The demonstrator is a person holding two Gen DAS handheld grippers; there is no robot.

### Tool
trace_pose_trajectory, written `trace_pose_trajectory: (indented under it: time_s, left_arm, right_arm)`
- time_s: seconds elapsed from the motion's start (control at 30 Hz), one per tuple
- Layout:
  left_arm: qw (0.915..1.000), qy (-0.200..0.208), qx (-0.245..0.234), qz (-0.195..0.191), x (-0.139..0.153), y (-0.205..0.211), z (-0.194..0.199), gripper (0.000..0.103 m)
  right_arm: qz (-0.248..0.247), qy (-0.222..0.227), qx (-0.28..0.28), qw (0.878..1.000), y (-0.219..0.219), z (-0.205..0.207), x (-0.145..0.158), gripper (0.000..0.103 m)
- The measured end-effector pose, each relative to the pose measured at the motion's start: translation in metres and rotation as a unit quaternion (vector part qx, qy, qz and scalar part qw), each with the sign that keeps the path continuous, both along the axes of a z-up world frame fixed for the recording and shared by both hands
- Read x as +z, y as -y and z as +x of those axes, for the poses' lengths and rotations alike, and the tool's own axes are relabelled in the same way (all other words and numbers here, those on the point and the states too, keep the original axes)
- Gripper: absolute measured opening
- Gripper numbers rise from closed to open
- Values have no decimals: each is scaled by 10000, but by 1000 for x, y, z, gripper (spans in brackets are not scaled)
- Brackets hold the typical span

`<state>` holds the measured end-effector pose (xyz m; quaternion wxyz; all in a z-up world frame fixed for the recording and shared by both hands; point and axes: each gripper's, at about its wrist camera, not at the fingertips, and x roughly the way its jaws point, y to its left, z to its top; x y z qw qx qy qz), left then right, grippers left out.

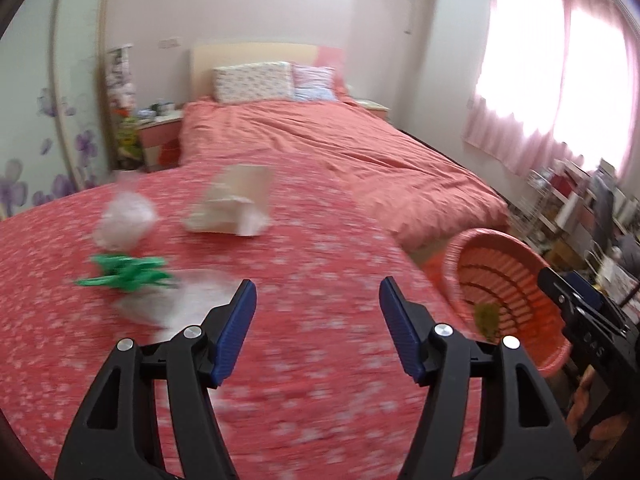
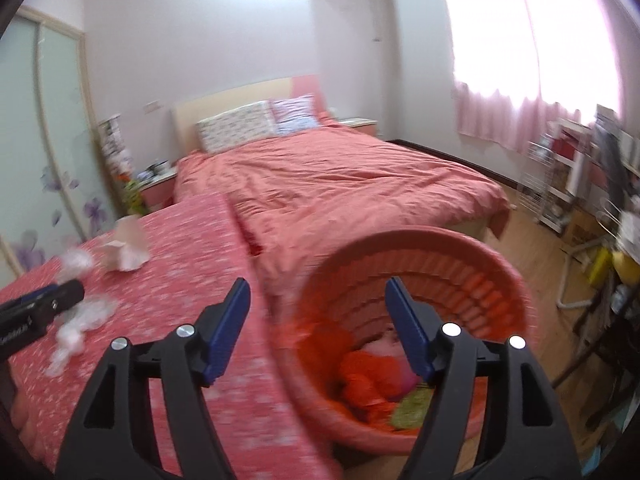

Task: Collect trash
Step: 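Grasp the clear bubble bag with the right tool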

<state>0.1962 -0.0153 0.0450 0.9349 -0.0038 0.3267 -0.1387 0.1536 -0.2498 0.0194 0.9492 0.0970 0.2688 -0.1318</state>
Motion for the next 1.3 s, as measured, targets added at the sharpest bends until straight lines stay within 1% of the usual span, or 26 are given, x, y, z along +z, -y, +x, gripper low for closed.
trace_pose_trajectory:
  time_s: [0.1, 0.17, 0.23, 0.33, 0.47, 0.57, 0.63, 0.7, 0.77, 0.87, 0.93, 1.0, 1.1, 1.2, 1.3]
  left_arm:
    - [9993, 11, 376, 45, -2, -38, 2, 66]
    - [9979, 2, 639, 98, -4, -63, 2, 69]
    - [9957, -38, 912, 134, -9, -89, 3, 69]
    - [9909, -123, 1329, 143, -16, -131, 2, 70]
    - [9836, -241, 1787, 25, -26, -180, -5, 76]
    - [9782, -273, 2058, 54, -30, -203, -9, 79]
    - [9753, -222, 2196, 83, -32, -214, -13, 82]
    - [9733, -210, 2283, 127, -33, -222, -15, 84]
    - [9722, -238, 2329, 107, -34, -228, -16, 84]
    - [9724, -297, 2315, 2, -37, -231, -15, 84]
    - [9732, -329, 2277, -51, -38, -233, -15, 84]
    - [9743, -360, 2224, -87, -41, -232, -15, 84]
    - [9763, -389, 2124, -122, -42, -225, -13, 84]
    - [9791, -400, 1986, -177, -40, -214, -10, 84]
    - [9818, -398, 1839, -247, -36, -201, -6, 84]
  right_arm:
    - [-38, -41, 447, 9990, -40, 15, 3, 69]
    - [-66, -41, 681, 9976, -63, 22, 4, 69]
    - [-44, -100, 992, 9950, -92, 33, 4, 69]
    - [73, -198, 1428, 9895, -132, 47, 3, 69]
    - [48, -397, 1925, 9805, -182, 64, -2, 69]
    - [22, -591, 2228, 9731, -214, 78, -9, 68]
    - [24, -749, 2403, 9678, -234, 86, -17, 66]
    - [-82, -932, 2511, 9634, -251, 91, -26, 59]
    - [-171, -1087, 2580, 9598, -261, 96, -33, 56]
    - [-223, -1327, 2610, 9559, -267, 102, -46, 46]
    - [-230, -1477, 2597, 9540, -266, 104, -53, 33]
    - [-143, -1562, 2574, 9535, -261, 105, -57, 26]
    - [-107, -1506, 2463, 9574, -247, 98, -54, 22]
    - [-105, -1438, 2327, 9618, -227, 90, -51, 22]
    - [-190, -1355, 2035, 9695, -203, 84, -49, 21]
